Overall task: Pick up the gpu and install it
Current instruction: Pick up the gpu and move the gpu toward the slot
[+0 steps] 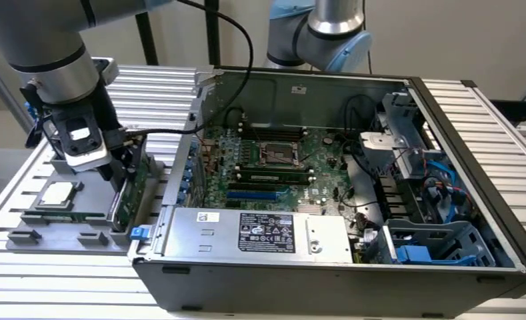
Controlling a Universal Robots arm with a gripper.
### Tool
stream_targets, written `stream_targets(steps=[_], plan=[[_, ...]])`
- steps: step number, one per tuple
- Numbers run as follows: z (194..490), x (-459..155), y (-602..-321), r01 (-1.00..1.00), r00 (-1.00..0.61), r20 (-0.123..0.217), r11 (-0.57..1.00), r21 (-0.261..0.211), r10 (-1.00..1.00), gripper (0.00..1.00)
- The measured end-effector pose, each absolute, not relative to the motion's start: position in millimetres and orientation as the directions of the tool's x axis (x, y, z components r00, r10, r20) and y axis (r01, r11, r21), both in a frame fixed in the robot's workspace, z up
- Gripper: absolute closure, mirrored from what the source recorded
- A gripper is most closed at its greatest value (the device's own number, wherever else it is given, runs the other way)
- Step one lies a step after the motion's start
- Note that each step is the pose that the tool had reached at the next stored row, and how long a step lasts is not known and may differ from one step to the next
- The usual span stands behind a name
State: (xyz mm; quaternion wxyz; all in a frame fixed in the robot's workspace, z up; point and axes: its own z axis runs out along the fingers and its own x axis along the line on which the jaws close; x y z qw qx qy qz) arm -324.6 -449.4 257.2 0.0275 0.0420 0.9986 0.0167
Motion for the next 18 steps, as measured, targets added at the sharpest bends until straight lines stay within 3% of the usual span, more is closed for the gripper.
stream_targets(steps=[18], plan=[[240.4,-322.0,-449.4,0.083,-0.995,-0.060,0.996,0.036,0.085,0.00]])
